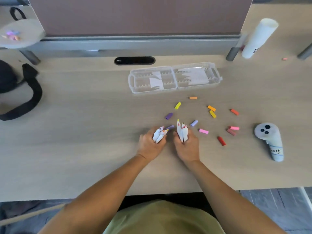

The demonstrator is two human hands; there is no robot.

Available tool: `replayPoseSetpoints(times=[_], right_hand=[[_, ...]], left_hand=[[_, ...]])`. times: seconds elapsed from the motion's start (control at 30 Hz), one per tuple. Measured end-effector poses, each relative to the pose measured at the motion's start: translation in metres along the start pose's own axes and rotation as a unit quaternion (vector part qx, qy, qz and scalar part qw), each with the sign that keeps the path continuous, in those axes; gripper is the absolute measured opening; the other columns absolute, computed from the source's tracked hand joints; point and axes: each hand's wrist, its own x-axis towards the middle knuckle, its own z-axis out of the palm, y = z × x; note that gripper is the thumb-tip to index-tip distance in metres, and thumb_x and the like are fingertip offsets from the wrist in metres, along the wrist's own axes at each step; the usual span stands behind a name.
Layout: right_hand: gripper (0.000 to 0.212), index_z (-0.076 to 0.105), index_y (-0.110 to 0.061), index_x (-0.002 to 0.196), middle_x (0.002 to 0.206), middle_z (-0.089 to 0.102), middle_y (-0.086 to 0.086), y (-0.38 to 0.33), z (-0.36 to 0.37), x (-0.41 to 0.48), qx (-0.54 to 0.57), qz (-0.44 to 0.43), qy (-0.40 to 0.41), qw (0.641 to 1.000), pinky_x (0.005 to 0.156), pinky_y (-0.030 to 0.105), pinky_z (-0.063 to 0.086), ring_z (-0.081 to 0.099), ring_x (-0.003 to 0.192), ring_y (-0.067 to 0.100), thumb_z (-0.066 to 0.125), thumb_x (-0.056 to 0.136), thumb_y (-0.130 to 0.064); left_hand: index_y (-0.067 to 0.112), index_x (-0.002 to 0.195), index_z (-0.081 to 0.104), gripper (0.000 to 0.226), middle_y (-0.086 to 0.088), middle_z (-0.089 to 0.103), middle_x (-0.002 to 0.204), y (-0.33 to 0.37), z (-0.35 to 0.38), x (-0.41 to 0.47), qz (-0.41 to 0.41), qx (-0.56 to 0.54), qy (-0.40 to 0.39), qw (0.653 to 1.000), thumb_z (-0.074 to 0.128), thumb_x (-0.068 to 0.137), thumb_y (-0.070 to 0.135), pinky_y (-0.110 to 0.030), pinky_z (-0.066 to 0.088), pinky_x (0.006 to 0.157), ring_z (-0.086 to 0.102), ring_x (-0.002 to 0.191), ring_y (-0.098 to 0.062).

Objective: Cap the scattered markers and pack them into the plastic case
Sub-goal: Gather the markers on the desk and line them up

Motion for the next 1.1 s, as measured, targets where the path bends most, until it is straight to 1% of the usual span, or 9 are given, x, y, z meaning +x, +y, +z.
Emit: replayPoseSetpoints(times=[0.17,0.27,0.33,0.43,0.57,0.7,0.9,1.03,1.1], right_hand=[[0.039,0.044,-0.036,0.072,0.059,0.043,-0.012,0.007,-0.001,0.004,0.002,0.018,0.064,0.998,0.062,0.029,0.035,0.048,0.059,0.002,0.065,0.091,-0.010],[0.043,0.043,-0.040,0.070,0.061,0.044,-0.016,-0.002,-0.003,0.010,-0.020,-0.029,0.067,0.997,0.064,0.024,0.036,0.049,0.063,-0.003,0.065,0.092,-0.009],[0.027,0.058,-0.038,0.078,0.074,0.053,-0.019,0.010,-0.002,0.011,-0.050,-0.079,0.039,0.995,0.074,0.020,0.041,0.052,0.076,-0.003,0.063,0.092,-0.015],[0.017,0.066,-0.013,0.087,0.083,0.063,-0.002,0.039,0.005,0.012,-0.095,-0.068,0.027,0.993,0.077,0.039,0.046,0.058,0.080,0.020,0.059,0.089,-0.028],[0.012,0.059,-0.027,0.084,0.076,0.058,-0.015,0.025,0.000,0.010,-0.038,0.045,0.039,0.998,0.067,0.025,0.040,0.054,0.070,0.006,0.063,0.092,-0.019],[0.019,0.056,-0.012,0.080,0.065,0.051,-0.003,0.005,-0.038,0.002,0.013,0.244,0.067,0.967,0.057,0.031,0.038,0.045,0.058,0.014,0.063,0.092,-0.025],[0.025,0.061,-0.012,0.081,0.068,0.052,0.004,0.019,-0.106,0.002,0.099,0.460,0.151,0.870,0.061,0.034,0.041,0.047,0.062,0.021,0.068,0.087,-0.035],[0.026,0.071,-0.002,0.101,0.069,0.065,0.008,0.041,-0.131,0.027,0.106,0.479,0.073,0.868,0.069,0.038,0.053,0.060,0.066,0.023,0.069,0.086,-0.024],[0.026,0.067,0.005,0.106,0.076,0.066,0.013,0.046,-0.135,0.048,0.133,0.485,0.042,0.863,0.066,0.036,0.055,0.063,0.065,0.026,0.066,0.088,-0.014]], left_hand=[[0.020,0.067,0.048,0.029,0.001,0.056,0.060,0.014,-0.010,0.000,-0.066,-0.041,0.020,0.997,0.073,0.081,0.013,-0.025,0.042,0.062,0.060,0.064,-0.024],[0.025,0.063,0.042,0.040,0.003,0.051,0.053,0.015,-0.016,0.001,-0.079,-0.070,0.012,0.994,0.074,0.080,0.009,-0.022,0.037,0.060,0.049,0.053,-0.012],[0.028,0.063,0.043,0.041,0.009,0.052,0.051,0.010,-0.014,0.004,-0.084,-0.074,0.005,0.994,0.074,0.080,0.008,-0.022,0.039,0.061,0.050,0.056,-0.012],[0.020,0.071,0.057,0.024,0.005,0.071,0.071,-0.003,-0.005,0.009,-0.042,-0.017,-0.006,0.999,0.074,0.081,0.007,-0.025,0.046,0.071,0.066,0.072,-0.015],[0.007,0.085,0.070,0.004,-0.003,0.076,0.088,0.004,-0.012,0.008,-0.051,-0.027,-0.017,0.998,0.073,0.083,0.010,-0.014,0.044,0.071,0.069,0.083,-0.014],[0.018,0.056,0.051,0.034,0.008,0.047,0.047,0.024,-0.028,0.010,-0.158,-0.047,-0.124,0.978,0.071,0.084,0.017,-0.025,0.036,0.050,0.044,0.046,-0.014],[0.037,0.068,0.076,0.026,0.007,0.067,0.070,0.050,-0.029,0.021,-0.283,-0.103,-0.252,0.920,0.063,0.075,0.016,-0.022,0.036,0.047,0.048,0.060,-0.018],[0.018,0.098,0.073,0.033,0.020,0.071,0.110,0.051,-0.016,0.044,-0.337,-0.148,-0.280,0.887,0.064,0.066,0.016,-0.030,0.042,0.063,0.058,0.073,-0.022],[0.017,0.107,0.067,0.043,0.014,0.072,0.114,0.053,-0.010,0.054,-0.360,-0.174,-0.271,0.876,0.068,0.064,0.017,-0.040,0.043,0.077,0.062,0.080,-0.026]])
